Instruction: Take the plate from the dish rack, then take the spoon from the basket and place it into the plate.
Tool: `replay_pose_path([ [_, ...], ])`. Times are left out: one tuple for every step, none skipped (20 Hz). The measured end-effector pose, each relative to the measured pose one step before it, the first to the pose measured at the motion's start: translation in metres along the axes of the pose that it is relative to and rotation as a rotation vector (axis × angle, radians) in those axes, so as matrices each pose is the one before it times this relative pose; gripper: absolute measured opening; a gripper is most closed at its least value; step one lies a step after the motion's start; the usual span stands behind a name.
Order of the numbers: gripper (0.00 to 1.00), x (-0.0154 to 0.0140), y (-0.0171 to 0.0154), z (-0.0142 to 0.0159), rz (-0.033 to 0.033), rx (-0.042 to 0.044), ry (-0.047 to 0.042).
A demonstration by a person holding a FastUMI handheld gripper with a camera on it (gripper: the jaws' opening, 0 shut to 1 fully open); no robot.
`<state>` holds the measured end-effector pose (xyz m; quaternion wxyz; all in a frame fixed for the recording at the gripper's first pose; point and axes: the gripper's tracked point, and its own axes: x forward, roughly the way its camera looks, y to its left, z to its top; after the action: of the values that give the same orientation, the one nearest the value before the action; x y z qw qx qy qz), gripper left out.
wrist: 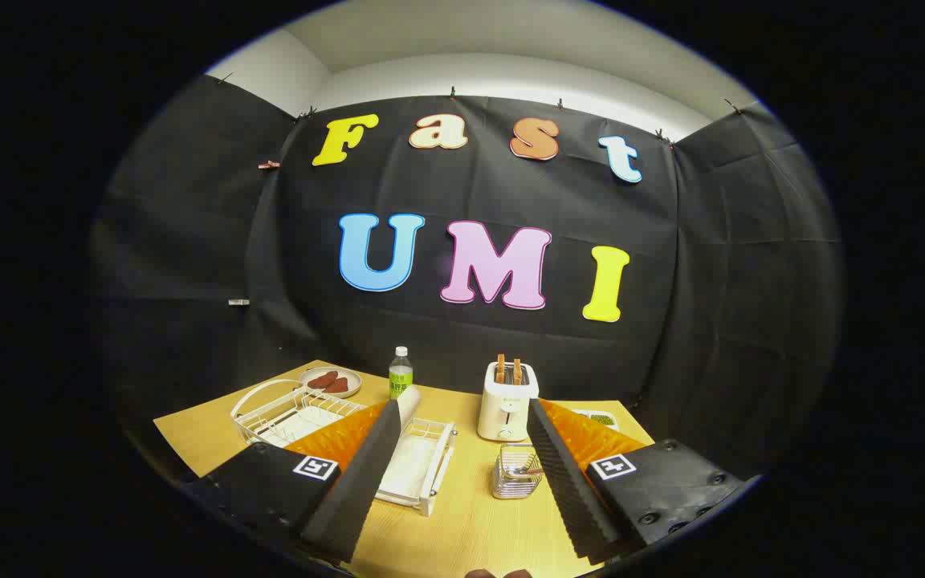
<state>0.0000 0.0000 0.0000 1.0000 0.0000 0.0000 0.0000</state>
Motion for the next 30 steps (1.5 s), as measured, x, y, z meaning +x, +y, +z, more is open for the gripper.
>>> replay_pose_path([
  [0.98,0.00149,-0.00239,-0.00020,-0.00479,-0.00194,-0.00048],
  [0.98,0.00040,-0.00204,0.00015,-0.00415,-0.00594,-0.00252],
  [0.98,0.00125,-0.00342,-0.00105,-0.00411,-0.01063,0.00127],
  [0.98,0.00138,-0.00309,-0.00183,-0.00149,-0.01106,0.00418],
  [0.98,0.00065,-0.00130,-0.00129,0.00095,-0.00313,0.00182],
  [0.98,0.00145,-0.00118,-0.00021,0.00290,0.00201,0.00338],
  [0.98,0.00153,-0.00156,-0.00159,0.00347,0.00516,0.00529],
  [0.98,0.00150,-0.00262,-0.00104,0.00030,0.00531,0.00239],
  [0.98,0.00150,-0.00284,-0.00137,-0.00283,0.00526,0.00258],
  [0.98,0.00187,-0.00309,-0.00164,-0.00390,0.00628,0.00543],
  [0.98,0.00198,-0.00348,-0.00270,-0.00273,0.00754,0.00833],
  [0.98,0.00148,-0.00251,-0.00196,-0.00300,0.00790,0.00607],
  [0.98,0.00091,-0.00277,-0.00151,-0.00354,0.00473,0.00680],
  [0.98,0.00091,-0.00254,-0.00104,-0.00205,0.00199,0.00432],
  [0.98,0.00127,-0.00195,-0.00120,-0.00122,0.00142,0.00318],
  [0.98,0.00161,-0.00084,-0.00047,0.00160,0.00002,0.00361],
  [0.98,0.00136,-0.00047,-0.00183,0.00244,-0.00066,0.00500],
  [0.98,0.00259,-0.00022,-0.00081,0.00451,0.00176,0.00525],
  [0.98,0.00286,0.00110,-0.00079,0.00633,0.00298,0.00595],
  [0.98,0.00321,0.00067,-0.00061,0.00318,0.00513,0.01257],
  [0.98,0.00321,0.00215,-0.00198,0.01433,0.01404,0.01508],
  [0.98,0.00502,0.00407,-0.00074,0.01614,0.01986,0.01664],
  [0.98,0.00640,0.00320,-0.00062,0.01418,0.02221,0.02192],
  [0.98,0.00797,0.00538,-0.00051,0.01882,0.02417,0.02383],
  [0.98,0.00712,0.00773,0.00090,0.02436,0.02336,0.02750],
  [0.98,0.01082,0.00722,-0.00028,0.02484,0.01873,0.02981],
  [0.98,0.01100,0.00479,-0.00118,0.02059,0.01610,0.04099],
  [0.98,0.01065,0.00587,-0.00105,0.02186,0.01790,0.04288],
  [0.98,0.00892,0.00520,0.00163,0.01976,0.02237,0.04052],
  [0.99,0.01037,0.00415,0.00112,0.01330,0.02811,0.04386],
])
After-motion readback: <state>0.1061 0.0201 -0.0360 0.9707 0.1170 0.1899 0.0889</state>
